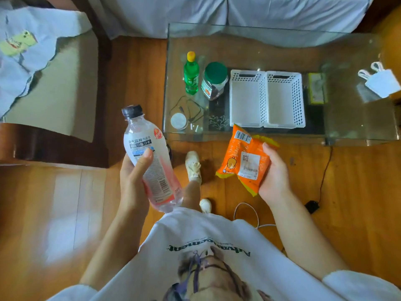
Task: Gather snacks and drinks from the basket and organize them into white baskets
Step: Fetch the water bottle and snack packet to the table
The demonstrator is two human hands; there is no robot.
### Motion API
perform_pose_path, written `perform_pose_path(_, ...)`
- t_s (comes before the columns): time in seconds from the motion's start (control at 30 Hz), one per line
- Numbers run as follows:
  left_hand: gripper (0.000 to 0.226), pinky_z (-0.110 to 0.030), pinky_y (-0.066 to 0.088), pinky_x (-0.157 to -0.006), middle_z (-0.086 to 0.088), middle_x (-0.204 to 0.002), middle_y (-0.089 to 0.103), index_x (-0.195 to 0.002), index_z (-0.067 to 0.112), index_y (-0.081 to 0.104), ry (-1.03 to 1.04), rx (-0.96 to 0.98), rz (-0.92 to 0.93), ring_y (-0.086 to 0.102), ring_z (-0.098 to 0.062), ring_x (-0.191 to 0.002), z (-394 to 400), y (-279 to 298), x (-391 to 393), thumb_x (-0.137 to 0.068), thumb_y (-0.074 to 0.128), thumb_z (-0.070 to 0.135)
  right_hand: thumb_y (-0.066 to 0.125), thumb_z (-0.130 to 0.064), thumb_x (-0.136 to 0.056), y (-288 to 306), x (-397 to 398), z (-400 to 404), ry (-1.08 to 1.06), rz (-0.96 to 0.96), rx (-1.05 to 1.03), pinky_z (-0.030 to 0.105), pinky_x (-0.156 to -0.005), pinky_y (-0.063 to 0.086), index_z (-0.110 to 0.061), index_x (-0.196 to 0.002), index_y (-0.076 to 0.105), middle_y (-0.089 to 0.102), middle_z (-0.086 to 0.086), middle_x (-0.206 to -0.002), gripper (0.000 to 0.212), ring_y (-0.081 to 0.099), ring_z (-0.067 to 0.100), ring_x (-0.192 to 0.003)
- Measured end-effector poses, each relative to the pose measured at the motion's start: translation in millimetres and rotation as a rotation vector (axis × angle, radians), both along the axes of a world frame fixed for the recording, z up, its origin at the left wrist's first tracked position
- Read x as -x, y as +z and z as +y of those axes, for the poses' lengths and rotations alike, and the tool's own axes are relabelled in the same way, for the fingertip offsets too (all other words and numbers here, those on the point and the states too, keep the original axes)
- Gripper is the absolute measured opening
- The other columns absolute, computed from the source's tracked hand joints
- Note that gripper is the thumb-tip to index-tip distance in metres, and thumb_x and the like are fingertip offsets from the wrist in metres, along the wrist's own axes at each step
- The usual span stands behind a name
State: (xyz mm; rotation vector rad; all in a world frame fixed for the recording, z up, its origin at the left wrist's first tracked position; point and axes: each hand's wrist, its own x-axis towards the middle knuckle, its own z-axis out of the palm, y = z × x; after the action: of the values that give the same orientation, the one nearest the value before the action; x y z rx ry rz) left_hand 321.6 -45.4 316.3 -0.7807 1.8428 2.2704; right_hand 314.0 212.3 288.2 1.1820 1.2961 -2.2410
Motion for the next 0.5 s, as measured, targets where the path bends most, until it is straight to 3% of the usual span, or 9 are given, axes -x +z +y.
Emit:
perform_pose_path(0.1, 0.068, -0.044, 0.05, -0.078, -0.013, -0.104, 0.063, -0.117, 0.009, 0.054, 0.026, 0.104, -0.039, 0.06, -0.031, -0.096, 3, -11, 45, -0.06, 0.065, 0.044, 0.051, -0.044, -0.087, -4, 47, 0, -0.003, -0.022, -0.024, 0.03, -0.061, 0.053, -0.026, -0.096, 0.065, 0.076, -0.004, -0.081, 0.025, 0.073, 0.013, -0.071)
perform_pose_path(0.23, 0.078, -0.03, 0.048, -0.054, -0.021, -0.101, 0.06, -0.117, -0.001, 0.046, -0.088, 0.229, -0.052, 0.06, -0.031, -0.084, -1, -28, 108, -0.052, 0.074, 0.03, 0.048, -0.039, -0.091, -15, 110, -5, 0.029, -0.03, -0.071, 0.03, -0.062, 0.052, -0.023, -0.096, 0.063, 0.075, -0.004, -0.08, 0.023, 0.071, 0.013, -0.074)
perform_pose_path(0.4, 0.073, -0.016, 0.05, -0.068, 0.006, -0.096, 0.058, -0.112, 0.015, 0.047, -0.216, 0.411, -0.039, 0.059, -0.002, -0.082, 10, -61, 184, -0.051, 0.086, 0.016, 0.058, -0.027, -0.088, -55, 183, -10, 0.118, -0.054, -0.27, 0.029, -0.063, 0.052, -0.025, -0.096, 0.057, 0.067, -0.003, -0.096, 0.008, 0.065, 0.014, -0.086)
perform_pose_path(0.5, 0.069, -0.013, 0.047, -0.073, 0.019, -0.094, 0.062, -0.108, 0.028, 0.052, -0.269, 0.448, -0.075, 0.059, 0.004, -0.085, 18, -100, 225, -0.053, 0.088, 0.011, 0.061, -0.028, -0.087, -95, 217, -14, 0.207, -0.117, -0.352, 0.032, -0.069, 0.053, -0.026, -0.091, 0.057, 0.067, -0.001, -0.1, 0.006, 0.065, 0.018, -0.092)
